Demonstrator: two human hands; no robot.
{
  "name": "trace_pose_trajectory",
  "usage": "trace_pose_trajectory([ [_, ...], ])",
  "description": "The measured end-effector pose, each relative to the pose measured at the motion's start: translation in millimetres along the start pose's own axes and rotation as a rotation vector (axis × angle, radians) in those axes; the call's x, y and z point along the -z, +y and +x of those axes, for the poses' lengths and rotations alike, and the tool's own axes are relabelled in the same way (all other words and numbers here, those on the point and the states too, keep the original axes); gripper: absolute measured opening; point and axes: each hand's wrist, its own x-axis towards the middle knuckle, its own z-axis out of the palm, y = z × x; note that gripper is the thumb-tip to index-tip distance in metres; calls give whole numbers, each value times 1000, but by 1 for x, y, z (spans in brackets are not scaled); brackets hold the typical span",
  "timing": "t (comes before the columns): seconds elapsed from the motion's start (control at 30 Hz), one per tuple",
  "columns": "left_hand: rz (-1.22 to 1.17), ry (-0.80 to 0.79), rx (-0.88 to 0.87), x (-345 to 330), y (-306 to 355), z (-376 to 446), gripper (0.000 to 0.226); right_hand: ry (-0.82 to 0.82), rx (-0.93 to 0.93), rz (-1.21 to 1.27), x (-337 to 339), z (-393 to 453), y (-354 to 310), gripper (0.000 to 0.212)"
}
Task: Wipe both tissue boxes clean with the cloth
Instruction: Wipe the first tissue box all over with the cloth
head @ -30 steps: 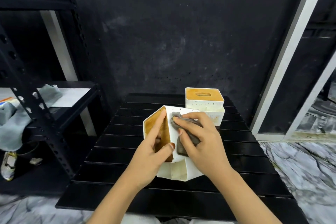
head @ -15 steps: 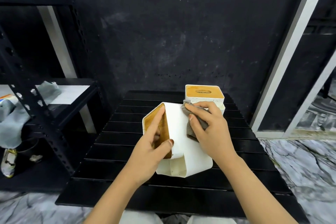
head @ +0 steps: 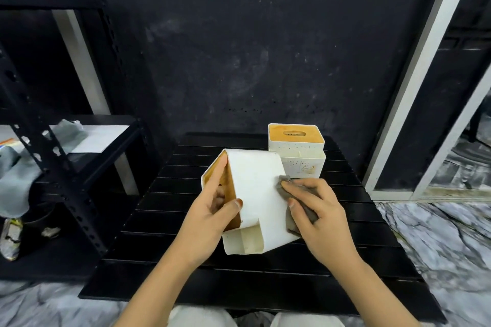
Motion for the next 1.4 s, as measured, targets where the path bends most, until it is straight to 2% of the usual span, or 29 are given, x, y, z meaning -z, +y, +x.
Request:
trace_pose_trajectory([
  [0.23,10,-13,-1,-2,5,-3,74,-70,220,-172,-4,-9,-24,29],
  [0.4,-8,-6,17,2,5,-3,73,-26,116,-106,0,-7,-11,32],
  [0.63,-46,-63,12,-2,9,-2,70,-90,251,-113,-9,-13,-39,29],
  [0.8,-40,-52,32,0,7,0,72,-82,231,-109,0,-11,-28,28],
  [0.93,-44,-49,34,0,4,1,71,-136,277,-121,-2,-11,-37,29],
  [1.17,-47,-22,38,-3,7,0,73,-70,106,-16,0,0,-19,34],
  [1.4,-31,-66,5,-11,14,-3,75,-40,129,32,-19,33,-45,30],
])
